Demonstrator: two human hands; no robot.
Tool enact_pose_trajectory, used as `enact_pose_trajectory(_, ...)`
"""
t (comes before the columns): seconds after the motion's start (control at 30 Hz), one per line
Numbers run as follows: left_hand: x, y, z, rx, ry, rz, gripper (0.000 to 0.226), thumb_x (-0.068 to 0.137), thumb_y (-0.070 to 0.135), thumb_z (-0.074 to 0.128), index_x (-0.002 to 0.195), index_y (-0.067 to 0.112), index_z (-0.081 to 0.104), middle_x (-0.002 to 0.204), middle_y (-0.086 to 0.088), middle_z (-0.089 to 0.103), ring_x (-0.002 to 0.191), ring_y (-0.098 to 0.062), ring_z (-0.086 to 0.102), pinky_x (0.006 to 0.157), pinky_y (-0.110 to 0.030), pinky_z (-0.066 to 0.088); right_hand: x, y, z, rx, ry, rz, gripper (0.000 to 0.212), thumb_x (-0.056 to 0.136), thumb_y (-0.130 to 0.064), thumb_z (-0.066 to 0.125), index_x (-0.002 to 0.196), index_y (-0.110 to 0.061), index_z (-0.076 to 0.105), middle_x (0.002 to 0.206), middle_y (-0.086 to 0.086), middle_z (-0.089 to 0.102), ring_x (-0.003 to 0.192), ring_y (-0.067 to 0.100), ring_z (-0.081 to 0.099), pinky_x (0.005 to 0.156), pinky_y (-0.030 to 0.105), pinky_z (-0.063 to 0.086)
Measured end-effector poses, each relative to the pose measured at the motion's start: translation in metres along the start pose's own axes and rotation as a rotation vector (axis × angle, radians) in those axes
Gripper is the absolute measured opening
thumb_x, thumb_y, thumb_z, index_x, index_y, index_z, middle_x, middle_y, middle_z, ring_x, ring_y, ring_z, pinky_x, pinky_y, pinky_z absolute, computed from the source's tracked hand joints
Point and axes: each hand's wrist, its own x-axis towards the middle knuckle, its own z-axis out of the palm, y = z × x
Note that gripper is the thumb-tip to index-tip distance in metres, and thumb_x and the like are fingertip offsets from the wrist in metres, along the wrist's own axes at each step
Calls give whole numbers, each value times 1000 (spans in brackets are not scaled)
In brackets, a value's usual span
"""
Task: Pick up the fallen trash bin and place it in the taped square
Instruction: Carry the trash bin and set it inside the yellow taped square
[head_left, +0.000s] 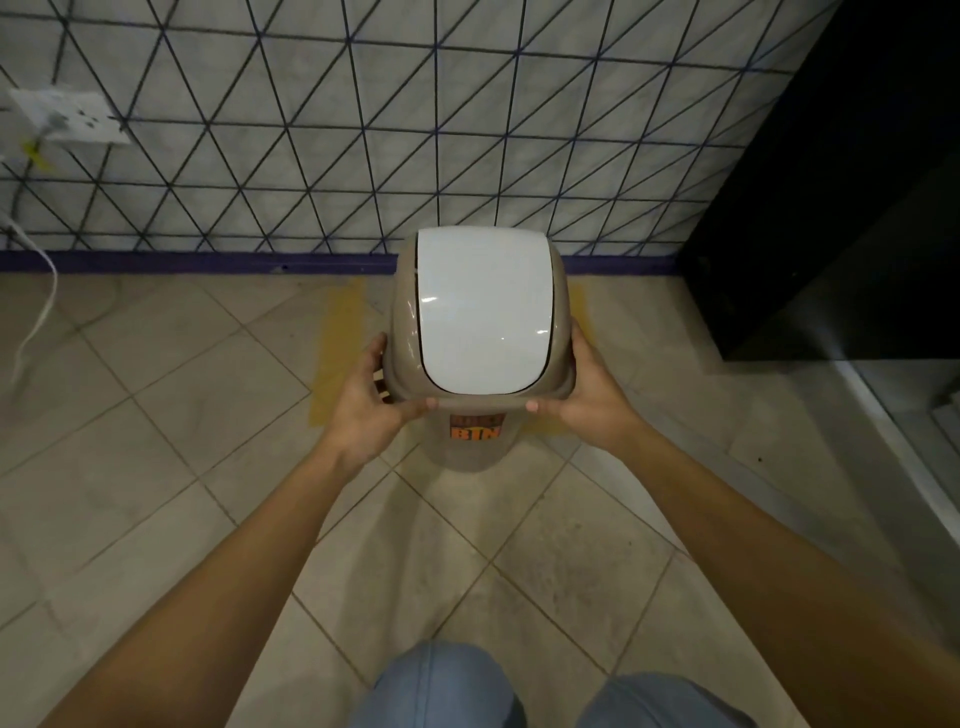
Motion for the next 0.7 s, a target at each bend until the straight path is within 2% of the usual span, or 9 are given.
enact_pose_trajectory(0.13, 12, 1, 0, 21, -1, 24, 91, 70, 9, 78, 145, 23, 29, 131, 8, 44, 112, -11, 48, 68, -3, 46, 11, 0, -1, -32, 53, -2, 113, 62, -10, 82, 147, -32, 12, 147, 0, 28, 136, 16, 27, 112, 34, 26)
enact_pose_trajectory(0.17, 15, 1, 0, 36, 6, 34, 90, 70, 10, 79, 145, 23, 29, 135, 7, 42, 116, -10, 45, 74, -2, 44, 14, -1, -1, -30, 64, -6, 113, 62, -10, 83, 146, -33, 12, 146, -1, 28, 135, 15, 27, 110, 30, 26)
enact_pose_trajectory(0.23, 19, 4, 0, 119, 43, 67, 91, 70, 15, 80, 144, 25, 29, 139, 8, 36, 122, -5, 35, 92, -12, 37, 19, -2, -1, -27, 83, -17, 112, 62, -9, 83, 146, -32, 12, 146, -2, 29, 131, 10, 28, 105, 24, 25)
enact_pose_trajectory(0.3, 23, 7, 1, 198, 65, 113, 92, 70, 17, 80, 145, 27, 27, 136, 12, 32, 122, -2, 30, 99, -18, 30, 24, -4, -1, -10, 92, -14, 112, 62, -8, 82, 147, -30, 12, 145, -4, 30, 127, 5, 28, 102, 22, 25)
enact_pose_trajectory(0.37, 27, 11, 4, 203, 46, 174, 95, 71, 13, 79, 146, 26, 23, 141, 11, 33, 126, 0, 30, 99, -12, 30, 29, -6, -3, 15, 90, -13, 112, 60, -7, 83, 146, -29, 15, 145, -5, 33, 130, 7, 31, 105, 24, 29)
enact_pose_trajectory(0.43, 32, 13, 7, 223, 47, 224, 95, 71, 9, 78, 147, 22, 23, 145, 7, 36, 129, -2, 32, 95, 0, 29, 36, -8, -5, 20, 85, -10, 110, 58, -6, 84, 145, -27, 21, 144, -3, 39, 132, 13, 35, 108, 30, 33)
enact_pose_trajectory(0.5, 37, 15, 9, 250, 65, 239, 94, 72, 9, 77, 148, 20, 24, 146, 4, 38, 131, -6, 34, 91, 4, 29, 44, -10, -6, 16, 92, 3, 109, 56, -5, 85, 144, -26, 25, 141, -2, 43, 131, 14, 38, 107, 32, 36)
enact_pose_trajectory(0.57, 43, 15, 9, 263, 74, 243, 92, 72, 9, 77, 147, 19, 25, 145, 2, 40, 131, -9, 35, 91, 3, 30, 51, -11, -8, 12, 112, 21, 108, 55, -4, 85, 143, -26, 27, 139, -3, 45, 128, 13, 40, 103, 28, 36)
enact_pose_trajectory(0.7, 55, 19, 9, 288, 63, 222, 86, 75, 10, 74, 146, 20, 27, 144, 4, 41, 130, -7, 35, 99, -13, 30, 66, -15, -12, 21, 116, 29, 105, 55, -2, 84, 142, -26, 30, 136, -2, 49, 122, 11, 43, 95, 23, 36)
